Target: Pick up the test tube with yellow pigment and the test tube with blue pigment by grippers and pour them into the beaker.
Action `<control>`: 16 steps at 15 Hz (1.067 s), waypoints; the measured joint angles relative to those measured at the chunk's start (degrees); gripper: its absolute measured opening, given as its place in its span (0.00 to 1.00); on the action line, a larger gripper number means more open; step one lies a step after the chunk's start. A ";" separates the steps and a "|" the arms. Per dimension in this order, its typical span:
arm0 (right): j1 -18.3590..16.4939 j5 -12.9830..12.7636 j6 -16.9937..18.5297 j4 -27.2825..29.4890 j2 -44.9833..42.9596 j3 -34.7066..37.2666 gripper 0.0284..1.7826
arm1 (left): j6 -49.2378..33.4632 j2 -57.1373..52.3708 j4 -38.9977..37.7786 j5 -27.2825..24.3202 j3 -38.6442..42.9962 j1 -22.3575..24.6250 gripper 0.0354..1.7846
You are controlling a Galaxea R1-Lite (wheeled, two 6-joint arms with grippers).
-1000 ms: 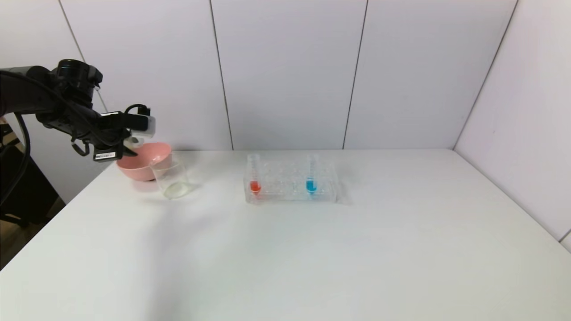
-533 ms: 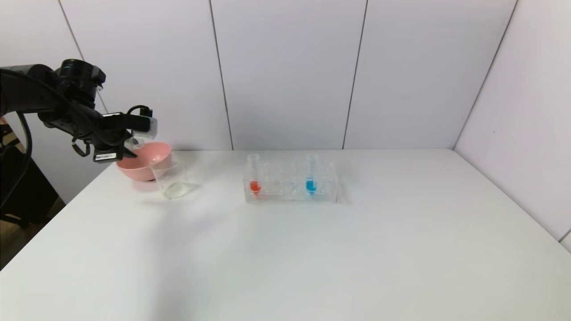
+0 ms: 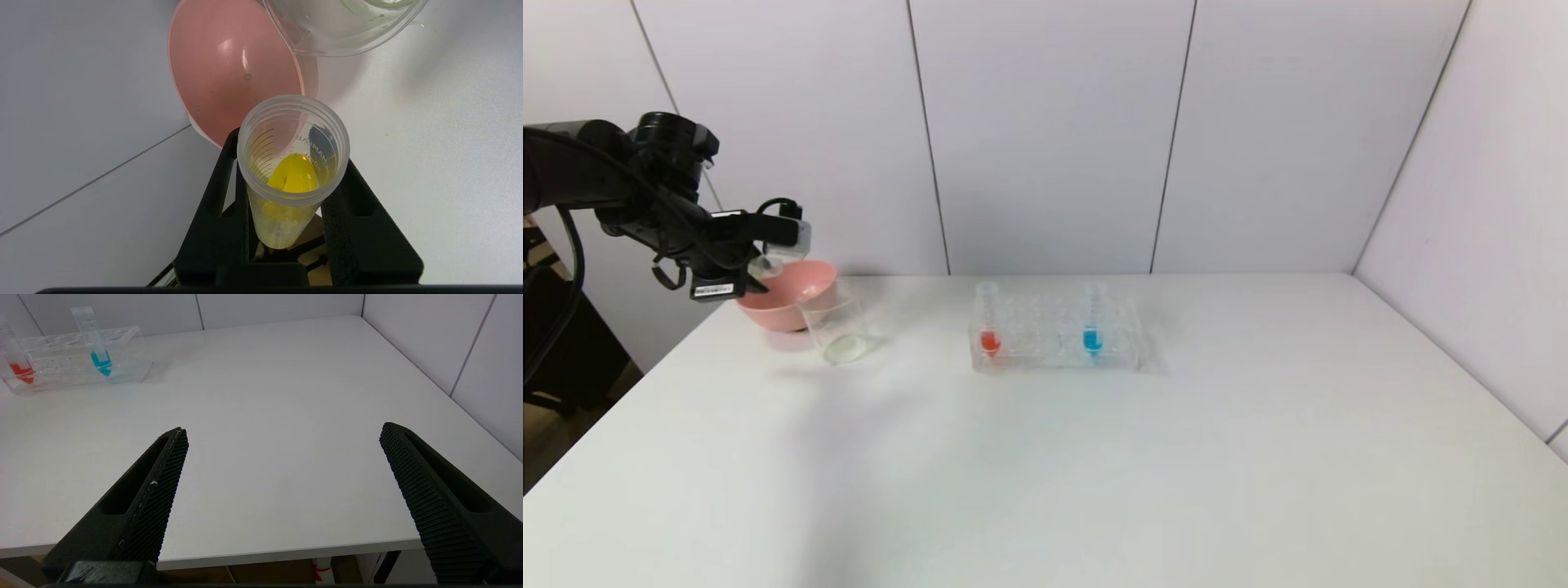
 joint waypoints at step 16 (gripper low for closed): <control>0.06 0.00 0.00 0.01 0.00 0.00 0.96 | 0.61 1.68 -1.71 9.19 -0.02 -3.15 0.28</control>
